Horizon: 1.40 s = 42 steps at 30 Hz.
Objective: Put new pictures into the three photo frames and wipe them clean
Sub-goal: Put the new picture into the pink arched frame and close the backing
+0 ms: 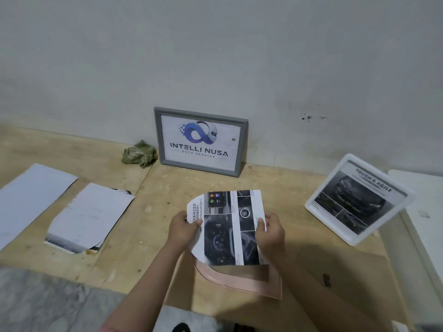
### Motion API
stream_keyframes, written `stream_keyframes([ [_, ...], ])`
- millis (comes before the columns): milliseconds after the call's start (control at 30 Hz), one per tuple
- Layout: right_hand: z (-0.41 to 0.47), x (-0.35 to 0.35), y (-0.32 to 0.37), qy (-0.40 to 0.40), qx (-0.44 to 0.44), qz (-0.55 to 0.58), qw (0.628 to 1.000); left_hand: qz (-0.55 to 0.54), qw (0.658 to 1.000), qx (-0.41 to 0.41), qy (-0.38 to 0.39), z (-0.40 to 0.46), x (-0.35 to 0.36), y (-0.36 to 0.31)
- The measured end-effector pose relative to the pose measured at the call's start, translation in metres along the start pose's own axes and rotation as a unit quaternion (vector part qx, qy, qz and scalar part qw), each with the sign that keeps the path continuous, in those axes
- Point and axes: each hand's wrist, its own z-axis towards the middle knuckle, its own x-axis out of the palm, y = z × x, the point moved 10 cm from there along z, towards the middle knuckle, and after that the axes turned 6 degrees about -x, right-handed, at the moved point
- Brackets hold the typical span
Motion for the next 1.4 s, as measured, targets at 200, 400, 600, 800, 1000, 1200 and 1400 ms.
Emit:
stream_keyframes([
  [200, 0.004, 0.082, 0.069, 0.096, 0.004, 0.011, 0.995, -0.048, 0.994, -0.091, -0.029, 0.007, -0.085, 0.048],
  [400, -0.025, 0.203, 0.159, 0.172, -0.054, -0.014, 0.983, -0.038, 0.986, -0.127, -0.096, 0.016, -0.221, 0.106],
  [600, -0.074, 0.369, 0.258, 0.299, -0.066, -0.036, 0.951, -0.105, 0.957, -0.158, -0.221, 0.03, -0.378, 0.178],
  [800, -0.095, 0.498, 0.335, 0.379, -0.114, -0.089, 0.914, -0.166, 0.927, -0.199, -0.272, 0.066, -0.474, 0.232],
  [1000, -0.087, 0.597, 0.37, 0.406, -0.137, -0.1, 0.898, -0.17, 0.906, -0.209, -0.326, 0.104, -0.534, 0.229],
  [1200, -0.068, 0.671, 0.375, 0.425, -0.164, -0.127, 0.881, -0.068, 0.924, -0.19, -0.325, 0.15, -0.559, 0.22],
  [1400, -0.075, 0.709, 0.364, 0.457, -0.265, -0.265, 0.807, 0.093, 0.941, -0.202, -0.254, 0.186, -0.55, 0.222],
])
